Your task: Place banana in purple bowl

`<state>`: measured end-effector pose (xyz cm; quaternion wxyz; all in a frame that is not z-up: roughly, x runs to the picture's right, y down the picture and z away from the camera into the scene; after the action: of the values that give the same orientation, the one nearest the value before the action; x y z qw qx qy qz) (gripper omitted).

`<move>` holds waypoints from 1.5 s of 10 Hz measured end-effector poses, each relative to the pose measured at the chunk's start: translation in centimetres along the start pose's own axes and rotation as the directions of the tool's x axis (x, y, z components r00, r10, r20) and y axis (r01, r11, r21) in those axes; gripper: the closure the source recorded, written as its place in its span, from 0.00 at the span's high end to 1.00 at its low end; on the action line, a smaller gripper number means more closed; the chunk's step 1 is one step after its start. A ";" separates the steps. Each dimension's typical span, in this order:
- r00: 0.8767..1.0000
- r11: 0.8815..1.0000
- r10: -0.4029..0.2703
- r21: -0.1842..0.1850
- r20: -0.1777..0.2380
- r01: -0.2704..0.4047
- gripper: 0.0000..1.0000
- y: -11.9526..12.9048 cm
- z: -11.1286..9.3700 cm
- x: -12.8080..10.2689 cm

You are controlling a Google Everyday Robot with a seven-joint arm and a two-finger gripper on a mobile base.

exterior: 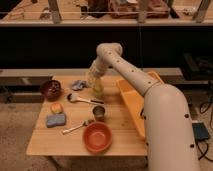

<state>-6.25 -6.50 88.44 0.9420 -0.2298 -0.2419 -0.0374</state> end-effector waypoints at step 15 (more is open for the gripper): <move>1.000 1.000 0.003 -0.007 0.026 -0.002 0.52 0.5 4.4 2.1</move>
<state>-6.28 -3.94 92.65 0.9380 -0.2339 -0.2537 -0.0341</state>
